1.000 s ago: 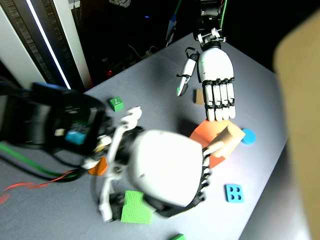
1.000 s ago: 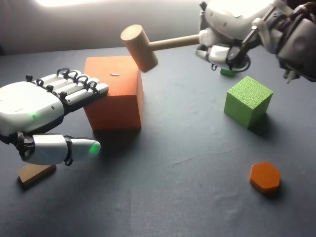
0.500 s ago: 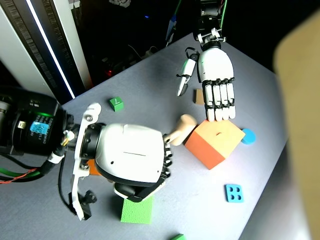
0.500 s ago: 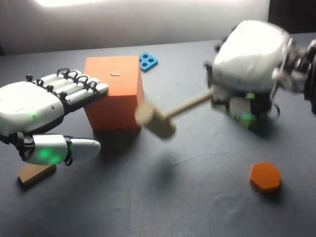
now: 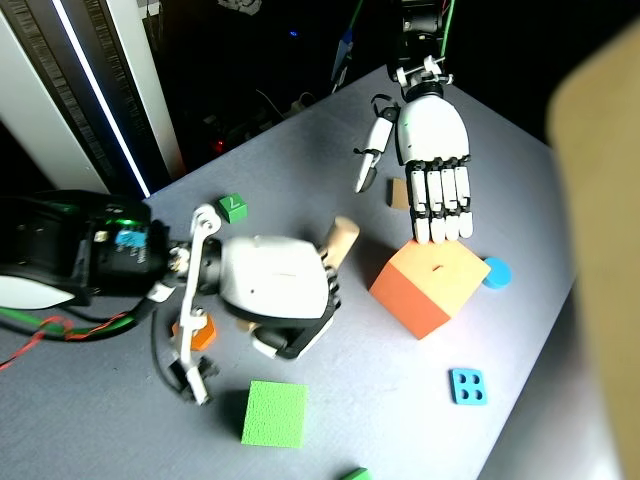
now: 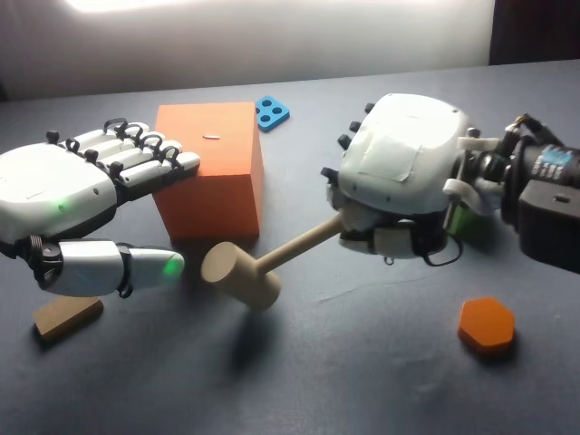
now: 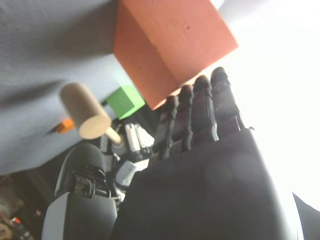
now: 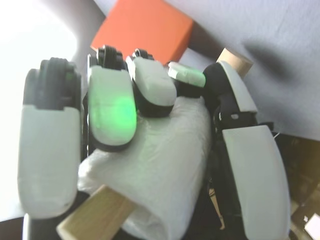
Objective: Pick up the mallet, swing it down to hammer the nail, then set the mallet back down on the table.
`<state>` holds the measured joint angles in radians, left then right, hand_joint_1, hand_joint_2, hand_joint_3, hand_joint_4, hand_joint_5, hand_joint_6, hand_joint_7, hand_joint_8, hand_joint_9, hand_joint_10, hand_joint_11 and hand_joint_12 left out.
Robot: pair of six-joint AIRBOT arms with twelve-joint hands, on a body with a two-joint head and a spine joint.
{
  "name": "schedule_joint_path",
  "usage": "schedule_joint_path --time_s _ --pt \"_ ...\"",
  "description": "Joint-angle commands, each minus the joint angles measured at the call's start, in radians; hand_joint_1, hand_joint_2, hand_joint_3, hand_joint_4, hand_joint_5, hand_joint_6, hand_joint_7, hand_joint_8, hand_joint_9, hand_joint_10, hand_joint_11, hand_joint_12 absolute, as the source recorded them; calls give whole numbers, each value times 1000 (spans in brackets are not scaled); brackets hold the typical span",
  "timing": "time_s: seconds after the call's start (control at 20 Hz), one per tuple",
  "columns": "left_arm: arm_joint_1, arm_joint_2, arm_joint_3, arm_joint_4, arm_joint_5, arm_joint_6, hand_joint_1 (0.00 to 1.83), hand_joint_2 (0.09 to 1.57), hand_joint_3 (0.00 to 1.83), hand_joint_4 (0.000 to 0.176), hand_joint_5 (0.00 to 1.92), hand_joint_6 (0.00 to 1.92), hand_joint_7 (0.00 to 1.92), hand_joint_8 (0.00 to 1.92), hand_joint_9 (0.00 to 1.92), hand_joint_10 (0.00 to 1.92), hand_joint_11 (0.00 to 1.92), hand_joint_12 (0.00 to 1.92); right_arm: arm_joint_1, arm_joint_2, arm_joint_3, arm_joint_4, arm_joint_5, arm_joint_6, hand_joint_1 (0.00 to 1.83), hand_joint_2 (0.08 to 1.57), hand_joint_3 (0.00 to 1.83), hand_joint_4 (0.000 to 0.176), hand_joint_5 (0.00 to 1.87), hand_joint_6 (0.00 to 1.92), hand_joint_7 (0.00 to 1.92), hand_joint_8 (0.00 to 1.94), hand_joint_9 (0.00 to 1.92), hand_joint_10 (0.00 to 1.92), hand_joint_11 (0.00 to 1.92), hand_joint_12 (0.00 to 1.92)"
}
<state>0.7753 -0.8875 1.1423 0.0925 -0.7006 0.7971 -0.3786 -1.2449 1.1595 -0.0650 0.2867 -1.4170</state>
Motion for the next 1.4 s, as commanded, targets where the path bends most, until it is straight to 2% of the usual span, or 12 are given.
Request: schedule_joint_path --time_s 0.0,0.2,0.4,0.75,0.85,0.95,1.0,1.05,1.1,1.2,1.3,1.35 --pt "-16 19 0 -18 -101 -2 0 1257 2 0 104 9 91 10 34 7 0 0 13 -6 6 -2 118 -1 543 1571 54 176 1398 1921 1618 1941 1715 1921 1892 1921" --pt "-51 39 3 7 -96 -17 0 1248 0 0 23 0 20 0 4 0 0 0 5 -48 20 -3 130 -41 426 1571 91 176 1381 1921 1598 1941 1695 1921 1889 1921" --pt "-87 63 -3 50 -82 -52 0 1246 0 0 24 5 12 2 0 0 0 0 -10 -69 31 -3 139 -72 373 1571 71 176 1276 1921 1473 1941 1595 1921 1808 1921" --pt "-181 123 -52 226 -37 -167 0 1242 0 0 37 5 22 3 0 0 0 0 -28 -68 31 -3 145 -94 339 1503 0 171 1083 1921 1240 1941 1375 1921 1555 1921" --pt "-201 140 -79 254 -32 -175 0 1241 0 0 41 6 25 4 0 0 0 0 -29 -68 31 -3 152 -103 348 1437 0 157 1081 1921 1201 1941 1301 1921 1460 1921" --pt "-204 149 -96 266 -32 -180 0 1240 0 0 35 2 13 0 0 0 0 0 -32 -69 31 -3 159 -115 367 1376 2 0 1010 1921 1149 1941 1217 1921 1316 1921" --pt "-204 153 -105 280 -31 -190 0 1236 0 0 32 1 5 0 0 0 0 0 -35 -69 31 -3 162 -123 372 1363 0 0 978 1921 1127 1941 1177 1921 1218 1907" --pt "-205 158 -114 297 -25 -204 0 1239 0 0 32 0 7 1 0 0 0 0 -37 -70 31 -3 162 -126 410 1335 0 0 874 1840 1077 1788 1110 1779 1098 1665" --pt "-204 161 -121 303 -24 -208 0 1236 0 0 43 5 24 8 0 0 0 0 -37 -70 31 -3 163 -127 463 1317 0 0 825 1642 1030 1524 1031 1434 918 1353" --pt "-202 167 -134 305 -22 -208 0 1234 0 0 24 0 6 0 0 0 0 0 -39 -69 31 -3 163 -127 470 1292 0 0 844 1274 1037 1190 1021 1036 742 1065" --pt "-203 174 -146 305 -22 -208 0 1236 0 0 0 0 0 0 0 0 0 0 -41 -69 31 -3 166 -132 472 1262 0 0 906 951 1024 997 1000 853 672 1065" --pt "-203 176 -150 305 -22 -208 0 1238 0 0 10 4 1 0 0 0 0 0 -41 -69 30 -3 166 -132 496 1241 0 0 924 704 1050 697 1010 673 609 1081"
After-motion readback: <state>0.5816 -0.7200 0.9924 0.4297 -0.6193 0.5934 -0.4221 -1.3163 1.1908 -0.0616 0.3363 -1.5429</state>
